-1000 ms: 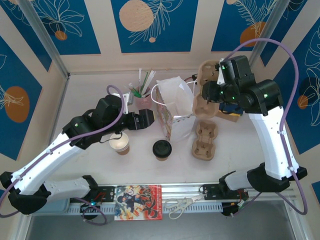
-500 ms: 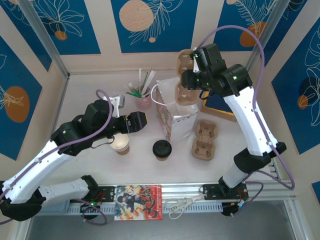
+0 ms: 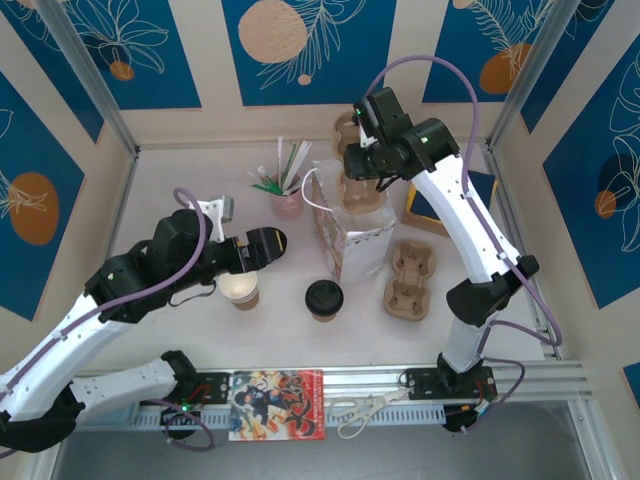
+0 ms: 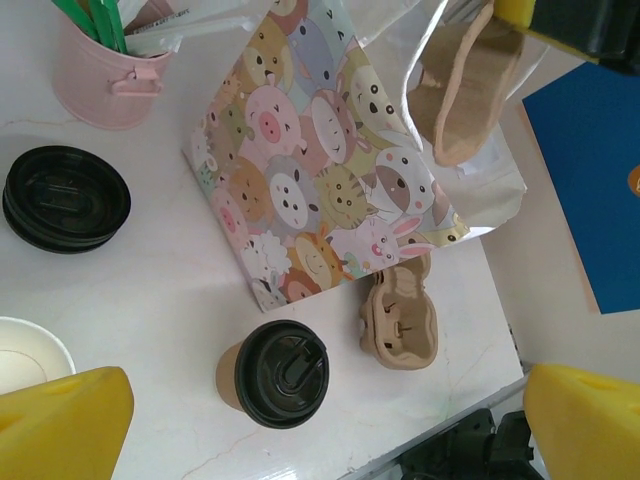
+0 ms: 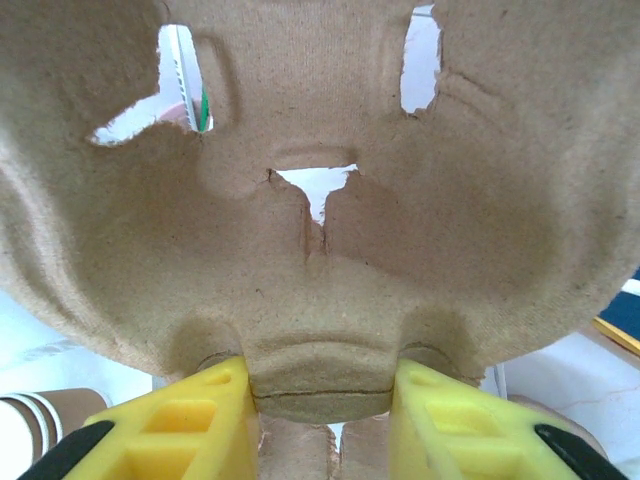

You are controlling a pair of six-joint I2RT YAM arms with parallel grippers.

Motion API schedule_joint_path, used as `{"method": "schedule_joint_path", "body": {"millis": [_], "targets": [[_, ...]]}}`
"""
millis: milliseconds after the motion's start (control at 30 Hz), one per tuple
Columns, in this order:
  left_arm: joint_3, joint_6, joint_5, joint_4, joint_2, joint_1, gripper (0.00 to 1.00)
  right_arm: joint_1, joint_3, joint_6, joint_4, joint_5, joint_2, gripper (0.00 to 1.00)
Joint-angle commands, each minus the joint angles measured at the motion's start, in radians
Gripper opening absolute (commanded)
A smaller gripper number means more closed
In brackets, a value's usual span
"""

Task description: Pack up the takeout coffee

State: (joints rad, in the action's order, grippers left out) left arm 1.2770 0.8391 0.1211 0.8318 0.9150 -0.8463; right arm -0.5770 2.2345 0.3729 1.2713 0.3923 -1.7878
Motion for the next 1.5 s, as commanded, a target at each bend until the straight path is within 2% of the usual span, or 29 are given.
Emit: {"method": "schedule_joint_path", "body": {"millis": [0, 900, 1467], "targets": [[-0.011, -0.001, 0.024, 0.024, -0.010, 0.011, 1.00, -0.009, -0.011, 0.019, 0.047, -0.015, -0.011, 0.34], [-0.039, -0.031, -0.012, 0.017, -0.020, 0.050, 1.00, -0.018, 0.134, 0.073, 0.352, -0.067, -0.171, 0.34], [-0.066, -0.038, -0.021, 0.029, -0.054, 0.066, 1.00, -0.013, 0.145, 0.106, 0.418, -0.102, -0.230, 0.34]]}}
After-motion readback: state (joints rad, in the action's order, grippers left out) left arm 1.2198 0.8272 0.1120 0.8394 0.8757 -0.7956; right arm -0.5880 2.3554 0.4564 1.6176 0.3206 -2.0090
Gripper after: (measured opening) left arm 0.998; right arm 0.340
